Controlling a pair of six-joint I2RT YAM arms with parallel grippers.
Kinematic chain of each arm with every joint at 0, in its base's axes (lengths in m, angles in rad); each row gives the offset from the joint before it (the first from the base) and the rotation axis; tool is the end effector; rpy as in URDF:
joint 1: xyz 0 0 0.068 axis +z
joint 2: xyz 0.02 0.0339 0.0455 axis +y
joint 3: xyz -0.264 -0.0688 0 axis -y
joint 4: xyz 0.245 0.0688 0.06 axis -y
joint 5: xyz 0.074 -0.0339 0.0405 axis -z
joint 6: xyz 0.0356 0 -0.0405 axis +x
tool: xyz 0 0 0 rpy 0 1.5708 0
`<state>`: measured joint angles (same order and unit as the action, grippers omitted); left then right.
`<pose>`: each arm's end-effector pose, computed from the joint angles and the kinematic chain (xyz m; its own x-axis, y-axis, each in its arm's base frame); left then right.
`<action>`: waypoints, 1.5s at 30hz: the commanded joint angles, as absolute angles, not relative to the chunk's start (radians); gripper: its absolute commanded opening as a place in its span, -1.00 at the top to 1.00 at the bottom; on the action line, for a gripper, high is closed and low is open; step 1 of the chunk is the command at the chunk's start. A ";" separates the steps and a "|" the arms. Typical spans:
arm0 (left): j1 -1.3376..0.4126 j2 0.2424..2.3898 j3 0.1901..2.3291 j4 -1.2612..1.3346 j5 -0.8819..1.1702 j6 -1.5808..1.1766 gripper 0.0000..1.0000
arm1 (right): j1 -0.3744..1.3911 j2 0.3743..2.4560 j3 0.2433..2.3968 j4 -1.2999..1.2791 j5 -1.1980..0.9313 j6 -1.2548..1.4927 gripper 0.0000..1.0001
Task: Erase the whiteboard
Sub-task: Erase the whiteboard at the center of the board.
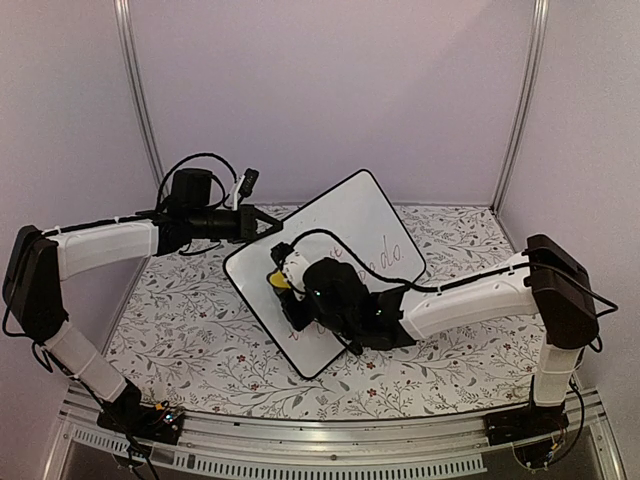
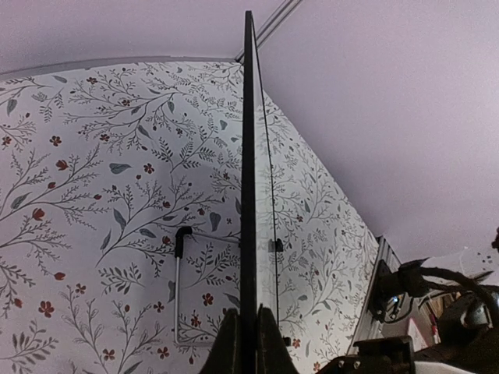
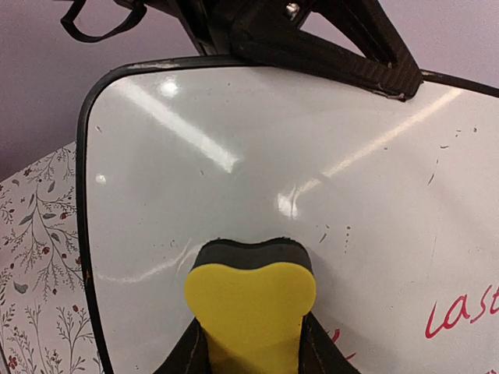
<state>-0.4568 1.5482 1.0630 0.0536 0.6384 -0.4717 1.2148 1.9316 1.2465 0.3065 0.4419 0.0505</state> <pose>0.3065 -0.1743 0.2733 -0.7161 -0.0546 -0.6958 0.5777 0.5132 -0.6348 0.1675 0.4067 0.2127 -0.1644 -0.3113 -0.9360 -0.7014 0.7041 -0.1110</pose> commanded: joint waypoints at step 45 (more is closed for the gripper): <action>-0.467 1.504 1.058 0.107 0.672 -0.454 1.00 | 1.187 1.948 1.181 0.239 0.462 -0.013 0.34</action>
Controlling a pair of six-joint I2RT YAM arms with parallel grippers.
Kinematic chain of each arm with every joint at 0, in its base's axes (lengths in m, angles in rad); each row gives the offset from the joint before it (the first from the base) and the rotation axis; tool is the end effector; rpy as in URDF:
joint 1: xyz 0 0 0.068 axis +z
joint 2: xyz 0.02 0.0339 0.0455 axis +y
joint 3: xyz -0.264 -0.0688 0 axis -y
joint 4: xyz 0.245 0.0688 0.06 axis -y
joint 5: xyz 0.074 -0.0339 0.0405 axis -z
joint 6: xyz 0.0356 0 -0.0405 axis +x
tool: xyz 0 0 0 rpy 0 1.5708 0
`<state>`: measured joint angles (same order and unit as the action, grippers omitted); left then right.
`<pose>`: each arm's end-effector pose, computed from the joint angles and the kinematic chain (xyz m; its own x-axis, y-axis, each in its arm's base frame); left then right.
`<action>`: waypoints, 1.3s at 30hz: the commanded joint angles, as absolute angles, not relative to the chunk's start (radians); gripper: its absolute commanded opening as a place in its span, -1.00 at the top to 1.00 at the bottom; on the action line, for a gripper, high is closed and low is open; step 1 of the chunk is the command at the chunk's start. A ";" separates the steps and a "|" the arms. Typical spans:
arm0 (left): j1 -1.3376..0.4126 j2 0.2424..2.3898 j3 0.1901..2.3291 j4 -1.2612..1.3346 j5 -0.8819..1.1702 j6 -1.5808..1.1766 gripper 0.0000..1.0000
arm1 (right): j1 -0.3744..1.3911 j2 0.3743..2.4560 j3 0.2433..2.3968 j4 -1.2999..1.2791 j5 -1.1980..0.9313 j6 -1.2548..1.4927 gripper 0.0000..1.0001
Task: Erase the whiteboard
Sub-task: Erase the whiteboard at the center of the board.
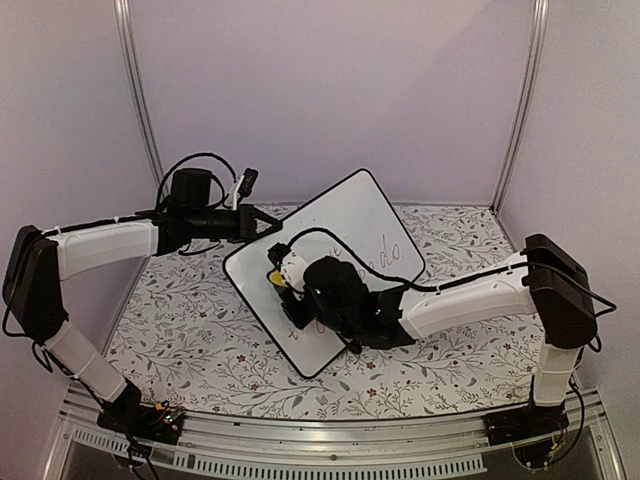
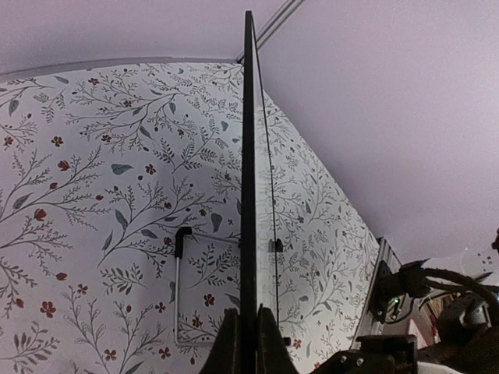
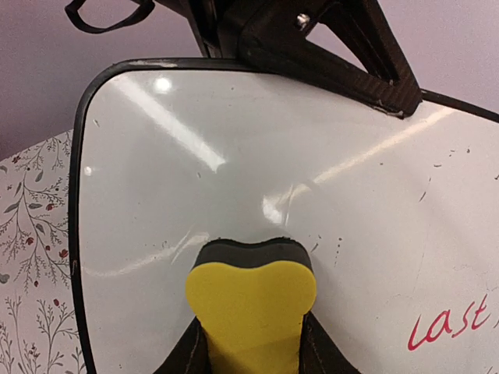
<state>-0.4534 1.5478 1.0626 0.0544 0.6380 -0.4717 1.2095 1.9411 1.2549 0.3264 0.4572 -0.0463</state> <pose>0.3070 -0.1732 0.2734 -0.7154 -0.0575 -0.6964 0.5762 0.5152 -0.6344 0.1710 0.4082 0.2135 -0.0922 -0.3616 -0.9278 -0.6983 0.6877 -0.1986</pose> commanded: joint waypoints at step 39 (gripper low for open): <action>-0.466 1.506 1.058 0.109 0.666 -0.454 1.00 | 1.186 1.783 1.271 0.030 0.522 -0.043 0.33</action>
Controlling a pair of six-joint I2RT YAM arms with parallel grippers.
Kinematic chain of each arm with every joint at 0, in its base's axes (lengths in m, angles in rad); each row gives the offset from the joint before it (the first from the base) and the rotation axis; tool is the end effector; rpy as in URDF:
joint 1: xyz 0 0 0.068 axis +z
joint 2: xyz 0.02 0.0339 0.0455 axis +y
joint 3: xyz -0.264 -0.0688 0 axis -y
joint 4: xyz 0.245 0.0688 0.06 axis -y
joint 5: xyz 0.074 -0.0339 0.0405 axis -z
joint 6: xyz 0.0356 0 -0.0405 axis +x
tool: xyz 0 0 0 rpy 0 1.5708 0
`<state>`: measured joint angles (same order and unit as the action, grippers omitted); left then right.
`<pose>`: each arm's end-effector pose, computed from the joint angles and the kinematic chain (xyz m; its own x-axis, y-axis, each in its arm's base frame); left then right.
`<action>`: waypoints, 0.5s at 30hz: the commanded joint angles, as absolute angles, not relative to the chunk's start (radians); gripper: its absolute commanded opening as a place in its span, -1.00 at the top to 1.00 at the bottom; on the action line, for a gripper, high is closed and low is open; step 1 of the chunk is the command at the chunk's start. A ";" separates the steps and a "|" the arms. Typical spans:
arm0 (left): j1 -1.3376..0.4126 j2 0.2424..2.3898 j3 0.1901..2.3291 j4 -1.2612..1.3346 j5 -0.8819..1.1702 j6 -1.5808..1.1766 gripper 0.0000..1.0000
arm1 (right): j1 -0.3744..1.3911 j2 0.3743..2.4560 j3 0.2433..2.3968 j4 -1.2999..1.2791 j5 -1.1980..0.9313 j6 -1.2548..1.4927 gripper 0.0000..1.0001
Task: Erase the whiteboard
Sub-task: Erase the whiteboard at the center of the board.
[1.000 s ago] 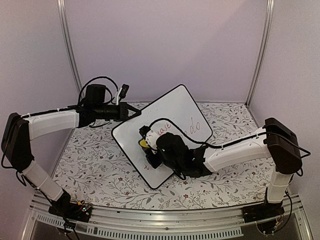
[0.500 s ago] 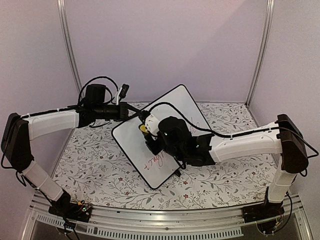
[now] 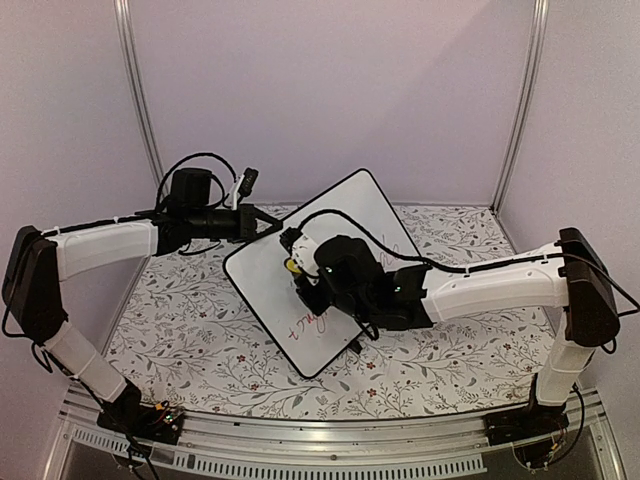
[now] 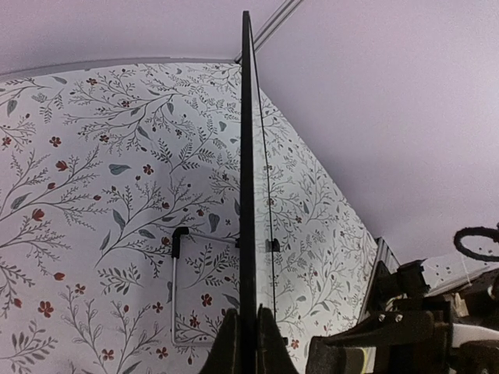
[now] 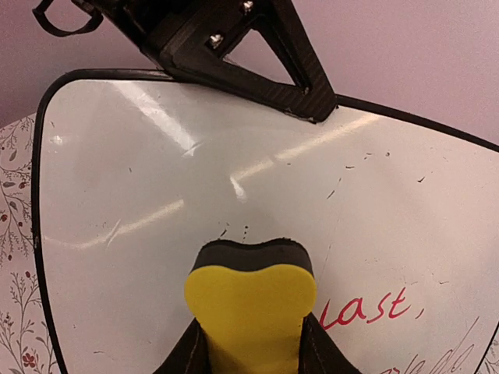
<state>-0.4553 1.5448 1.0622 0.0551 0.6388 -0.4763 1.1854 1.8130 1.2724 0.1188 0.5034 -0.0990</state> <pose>0.3062 -0.1736 0.2743 -0.7162 -0.0592 -0.6954 0.5761 0.5123 -0.6369 0.1739 0.3829 0.2521 -0.0893 -0.4504 -0.8884 -0.6583 0.6960 -0.2867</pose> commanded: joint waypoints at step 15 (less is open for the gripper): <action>-0.467 1.509 1.057 0.110 0.666 -0.456 1.00 | 1.217 1.909 1.365 -0.056 0.581 -0.019 0.33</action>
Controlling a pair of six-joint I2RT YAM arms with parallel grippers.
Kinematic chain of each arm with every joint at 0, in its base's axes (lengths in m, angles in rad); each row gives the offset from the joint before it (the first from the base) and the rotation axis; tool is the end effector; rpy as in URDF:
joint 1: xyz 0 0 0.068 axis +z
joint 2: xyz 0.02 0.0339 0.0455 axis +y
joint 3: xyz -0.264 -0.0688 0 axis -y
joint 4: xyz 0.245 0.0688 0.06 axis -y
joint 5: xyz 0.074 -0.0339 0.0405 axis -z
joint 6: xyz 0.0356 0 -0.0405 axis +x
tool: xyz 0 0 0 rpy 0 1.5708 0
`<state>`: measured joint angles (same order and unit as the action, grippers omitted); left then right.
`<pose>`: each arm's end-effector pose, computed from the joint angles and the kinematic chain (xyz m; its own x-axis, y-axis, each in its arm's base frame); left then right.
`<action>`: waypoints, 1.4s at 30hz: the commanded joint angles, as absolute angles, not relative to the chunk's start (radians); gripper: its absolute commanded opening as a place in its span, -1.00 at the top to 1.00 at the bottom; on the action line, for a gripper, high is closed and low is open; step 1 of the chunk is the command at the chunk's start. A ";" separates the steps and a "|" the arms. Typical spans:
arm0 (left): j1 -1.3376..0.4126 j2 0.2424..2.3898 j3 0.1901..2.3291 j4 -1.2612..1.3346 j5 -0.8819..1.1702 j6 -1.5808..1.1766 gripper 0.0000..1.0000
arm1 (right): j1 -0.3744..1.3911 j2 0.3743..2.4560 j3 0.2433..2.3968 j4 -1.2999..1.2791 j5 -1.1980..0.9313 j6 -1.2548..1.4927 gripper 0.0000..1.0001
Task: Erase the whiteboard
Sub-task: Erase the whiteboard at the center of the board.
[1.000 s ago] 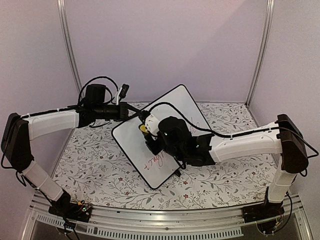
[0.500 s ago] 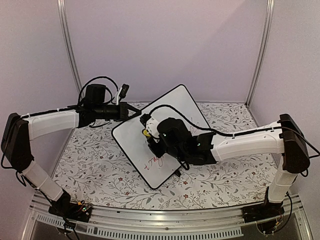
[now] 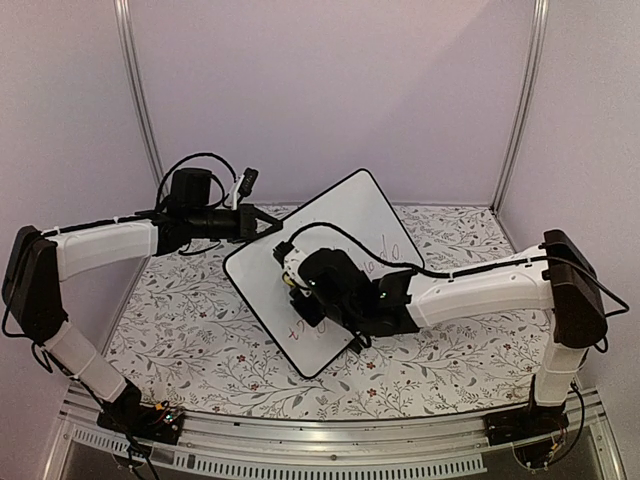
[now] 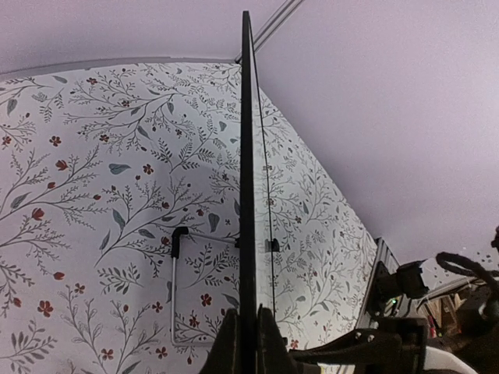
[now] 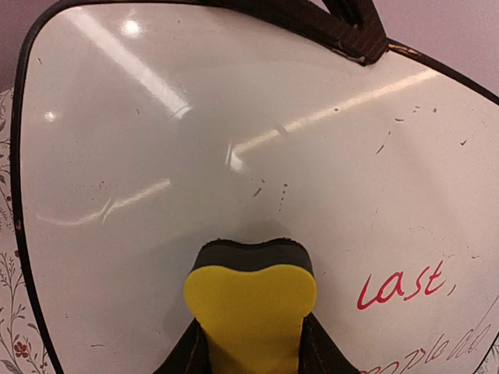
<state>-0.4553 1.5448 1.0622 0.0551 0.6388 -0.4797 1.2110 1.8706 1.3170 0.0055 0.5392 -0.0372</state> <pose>0.3062 -0.1736 0.2743 -0.7182 -0.0609 -0.6932 0.5736 0.5121 -0.6393 0.1675 0.3934 0.2335 -0.1592 -0.5139 -0.8430 -0.6553 0.6937 -0.2991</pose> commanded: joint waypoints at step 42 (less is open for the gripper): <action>-0.465 1.509 1.058 0.114 0.678 -0.455 1.00 | 1.078 2.037 1.639 -0.425 0.173 0.045 0.25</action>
<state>-0.4530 1.5448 1.0607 0.0467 0.6239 -0.4847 1.0908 2.0167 1.7088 -0.4076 0.2176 0.0139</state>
